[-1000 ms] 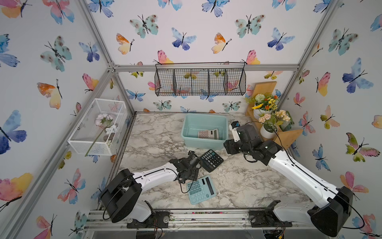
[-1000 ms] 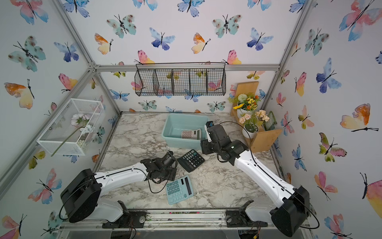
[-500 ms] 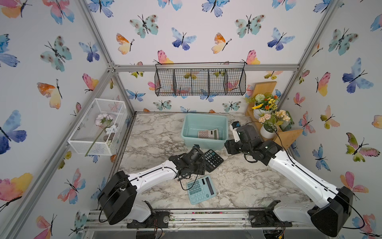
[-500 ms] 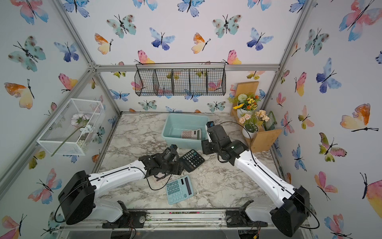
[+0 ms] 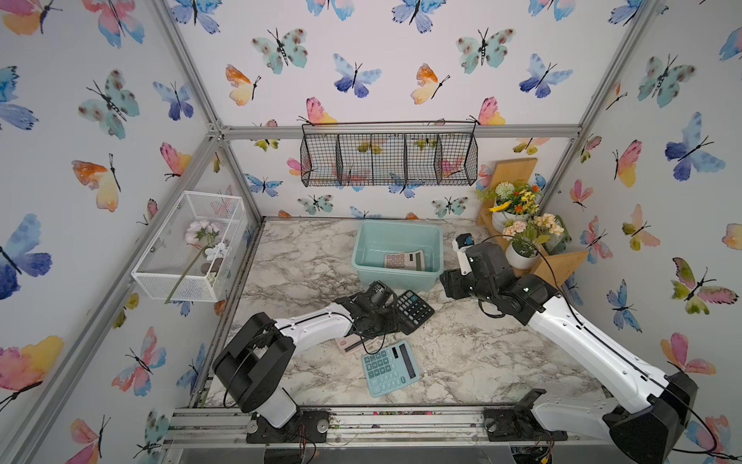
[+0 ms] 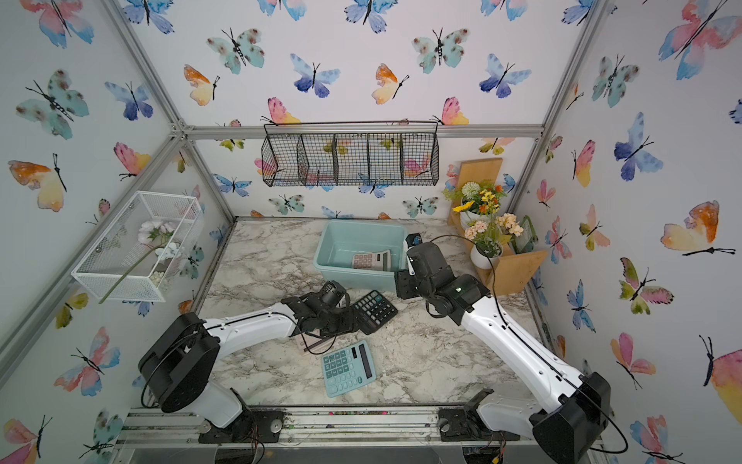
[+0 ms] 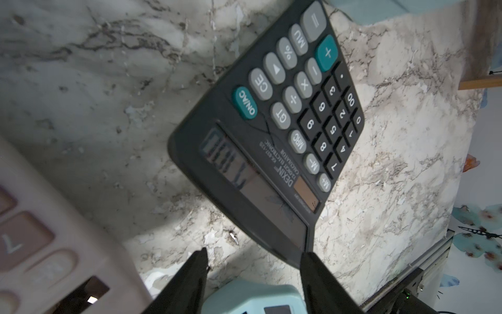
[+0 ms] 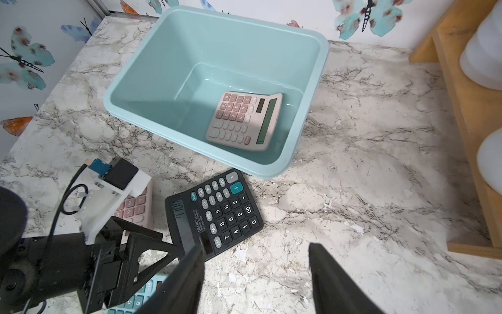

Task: Put the calculator in the storage box
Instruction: Pick up the calculator from the center of the board.

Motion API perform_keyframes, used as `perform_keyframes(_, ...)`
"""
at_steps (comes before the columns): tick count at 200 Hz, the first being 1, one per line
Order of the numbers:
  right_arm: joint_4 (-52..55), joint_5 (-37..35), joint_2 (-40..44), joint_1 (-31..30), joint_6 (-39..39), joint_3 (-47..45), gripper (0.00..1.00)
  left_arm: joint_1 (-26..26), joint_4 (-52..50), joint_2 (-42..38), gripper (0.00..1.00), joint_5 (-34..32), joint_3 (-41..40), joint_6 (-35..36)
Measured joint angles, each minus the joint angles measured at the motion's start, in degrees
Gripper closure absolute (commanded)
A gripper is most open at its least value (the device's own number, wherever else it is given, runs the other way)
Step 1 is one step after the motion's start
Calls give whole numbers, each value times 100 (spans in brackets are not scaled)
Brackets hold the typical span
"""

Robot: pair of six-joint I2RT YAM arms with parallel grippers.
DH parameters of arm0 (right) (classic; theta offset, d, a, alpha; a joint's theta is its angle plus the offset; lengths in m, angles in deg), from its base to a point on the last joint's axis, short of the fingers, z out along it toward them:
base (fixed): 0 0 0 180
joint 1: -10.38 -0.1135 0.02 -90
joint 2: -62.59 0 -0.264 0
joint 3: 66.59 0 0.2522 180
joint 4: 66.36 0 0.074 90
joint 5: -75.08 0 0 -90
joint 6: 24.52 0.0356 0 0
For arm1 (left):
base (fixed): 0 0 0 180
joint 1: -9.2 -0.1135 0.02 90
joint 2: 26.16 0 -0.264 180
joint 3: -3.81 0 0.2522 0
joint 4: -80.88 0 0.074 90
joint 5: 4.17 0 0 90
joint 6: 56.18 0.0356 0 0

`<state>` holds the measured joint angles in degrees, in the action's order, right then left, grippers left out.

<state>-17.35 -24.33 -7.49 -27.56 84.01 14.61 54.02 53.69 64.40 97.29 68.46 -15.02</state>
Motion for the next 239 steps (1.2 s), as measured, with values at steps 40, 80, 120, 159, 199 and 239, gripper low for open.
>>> perform_keyframes(40, -11, -24, 68, 2, -15, 0, 35, 13, 236, 186, 43, 0, 122, -330)
perform_keyframes(80, -17, -66, 68, 2, -17, 0, 35, 28, 505, 623, 51, 2, 258, -501)
perform_keyframes(120, -22, -92, 68, 0, -17, -2, 35, 22, 767, 785, 83, 9, 260, -608)
perform_keyframes(159, -55, -114, 68, 0, -17, -33, 35, 44, 953, 507, 100, -90, 264, -509)
perform_keyframes(199, -57, -138, 68, 0, -17, -33, 35, 52, 544, 133, 100, -267, 131, -243)
perform_keyframes(239, -55, -195, 98, 0, -20, -33, 35, 28, -970, -826, 100, -409, 197, 426)
